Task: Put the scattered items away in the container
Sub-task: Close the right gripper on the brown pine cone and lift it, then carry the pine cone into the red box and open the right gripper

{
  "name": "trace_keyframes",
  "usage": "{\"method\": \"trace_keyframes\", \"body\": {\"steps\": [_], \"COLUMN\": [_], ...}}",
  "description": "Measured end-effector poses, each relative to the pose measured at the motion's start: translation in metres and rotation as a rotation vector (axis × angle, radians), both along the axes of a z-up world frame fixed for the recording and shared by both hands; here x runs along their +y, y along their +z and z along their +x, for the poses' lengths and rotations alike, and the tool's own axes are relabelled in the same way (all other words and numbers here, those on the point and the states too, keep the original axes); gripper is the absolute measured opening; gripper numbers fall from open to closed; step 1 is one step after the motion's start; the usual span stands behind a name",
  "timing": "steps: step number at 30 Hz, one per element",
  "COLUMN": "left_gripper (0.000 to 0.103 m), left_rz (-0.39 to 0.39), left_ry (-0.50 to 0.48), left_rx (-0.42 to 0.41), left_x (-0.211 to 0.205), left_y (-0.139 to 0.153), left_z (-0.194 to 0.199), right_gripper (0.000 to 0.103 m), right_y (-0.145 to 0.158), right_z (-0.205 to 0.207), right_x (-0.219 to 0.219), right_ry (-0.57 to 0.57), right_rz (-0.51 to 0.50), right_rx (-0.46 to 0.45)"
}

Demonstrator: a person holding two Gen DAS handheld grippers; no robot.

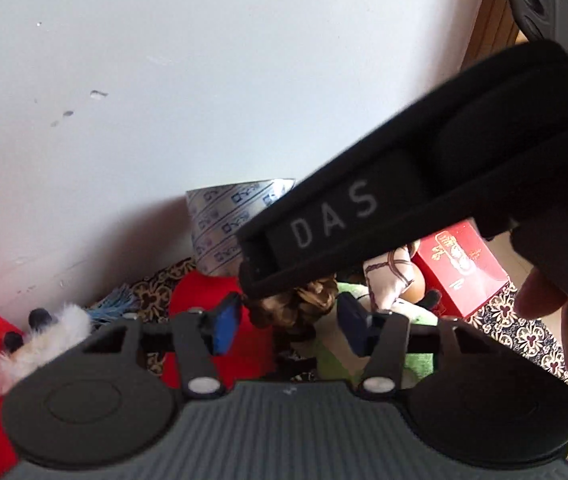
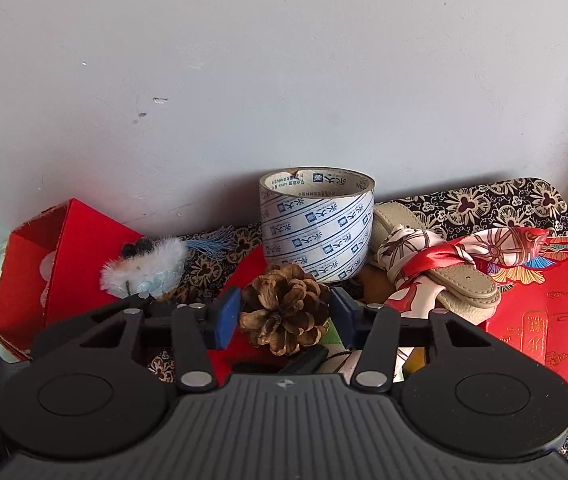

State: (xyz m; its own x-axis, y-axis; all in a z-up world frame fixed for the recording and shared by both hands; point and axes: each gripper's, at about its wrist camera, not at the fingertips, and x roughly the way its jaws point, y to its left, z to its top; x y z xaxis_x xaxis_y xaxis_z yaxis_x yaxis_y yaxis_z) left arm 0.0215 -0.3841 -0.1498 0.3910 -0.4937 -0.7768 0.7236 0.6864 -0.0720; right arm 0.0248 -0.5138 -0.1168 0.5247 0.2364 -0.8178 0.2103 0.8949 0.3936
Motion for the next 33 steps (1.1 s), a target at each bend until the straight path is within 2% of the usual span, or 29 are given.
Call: {"method": "trace_keyframes", "body": {"steps": [5, 10, 13, 18, 23, 25, 31, 33], "left_gripper": [0.055, 0.055, 0.055, 0.055, 0.054, 0.054, 0.055, 0.060], "left_rz": [-0.042, -0.094, -0.115, -0.090, -0.021, 0.010, 0.083, 0.107], "left_ry": [0.039, 0.152, 0.245, 0.370, 0.468, 0.472, 0.438, 0.425], "left_rx": [-0.051, -0.131, -0.163, -0.219, -0.168, -0.134, 0.007, 0.055], "left_x": [0.013, 0.058, 0.100, 0.181, 0.253, 0.273, 0.305, 0.314], "left_y": [0.026, 0.070, 0.092, 0.110, 0.090, 0.075, 0.037, 0.025], "left_z": [-0.014, -0.020, -0.014, -0.002, 0.026, 0.041, 0.085, 0.099], "right_gripper": [0.052, 0.052, 0.052, 0.052, 0.052, 0.052, 0.052, 0.052], "right_y": [0.027, 0.070, 0.090, 0.104, 0.078, 0.062, 0.010, -0.005], "right_z": [-0.010, -0.003, 0.014, 0.049, 0.089, 0.105, 0.152, 0.167], "right_x": [0.008, 0.040, 0.077, 0.162, 0.252, 0.280, 0.326, 0.332], "right_ry": [0.025, 0.108, 0.184, 0.332, 0.443, 0.459, 0.410, 0.370], "right_rz": [0.003, 0.024, 0.035, 0.040, 0.007, -0.011, -0.015, 0.008], "right_rx": [-0.058, -0.167, -0.215, -0.263, -0.220, -0.186, -0.039, 0.014]}}
